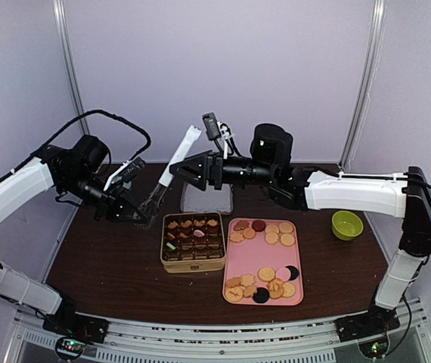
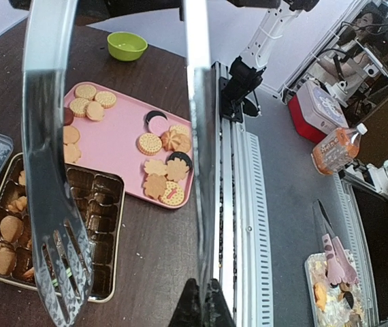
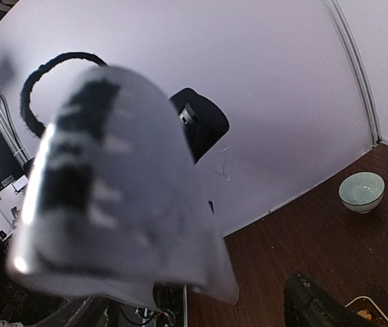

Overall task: Pack the cookies
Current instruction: Pass from the left arm to the right

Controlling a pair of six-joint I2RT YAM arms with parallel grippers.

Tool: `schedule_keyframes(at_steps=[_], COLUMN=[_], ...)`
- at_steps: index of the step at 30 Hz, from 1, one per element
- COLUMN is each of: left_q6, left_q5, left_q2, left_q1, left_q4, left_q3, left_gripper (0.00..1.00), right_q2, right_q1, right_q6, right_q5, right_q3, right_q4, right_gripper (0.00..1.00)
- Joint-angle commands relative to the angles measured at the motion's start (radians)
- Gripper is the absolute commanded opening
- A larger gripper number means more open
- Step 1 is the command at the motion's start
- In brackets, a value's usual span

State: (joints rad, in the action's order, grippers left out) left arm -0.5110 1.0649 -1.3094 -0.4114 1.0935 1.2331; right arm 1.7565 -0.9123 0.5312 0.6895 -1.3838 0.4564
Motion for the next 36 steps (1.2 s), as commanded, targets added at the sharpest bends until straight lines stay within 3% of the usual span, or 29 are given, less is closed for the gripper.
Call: schedule_keyframes(at_steps=[1,15,20,28,36], left_q6=[-0.040,-0.054,-0.070,-0.071,-0.083], left_q5=[-0.005,-0.004,-0.010,-0.015,-0.023], left_q2=[0.022,0.013,0.015,0.011,0.009], left_q1=[0.005,0.004,0.004,0.004,0.004], left_q4=[-0.001,-0.001,0.020,0.025,0.041], left_q3=[0.021,0.027,0.023,0.020,0.029], left_gripper=[0.00,0.00,0.00,0.00,0.00], right_q2=[0.030,0.124,0.125,0.118,0.114], right_q1=[0.006,0.006,0.031,0.035,0.034], right_q6=[0.102,0.255,0.302,0.199,0.116], right_q5=[0.072,0.168,0.193,0.248,0.283], right_q3=[-0.017,-0.085,-0.093,-0.150,-0.189], right_q4=[0.136,0.254,0.296,0.099,-0.041], right_gripper=[0.79,0.62,0.65,0.61,0.49])
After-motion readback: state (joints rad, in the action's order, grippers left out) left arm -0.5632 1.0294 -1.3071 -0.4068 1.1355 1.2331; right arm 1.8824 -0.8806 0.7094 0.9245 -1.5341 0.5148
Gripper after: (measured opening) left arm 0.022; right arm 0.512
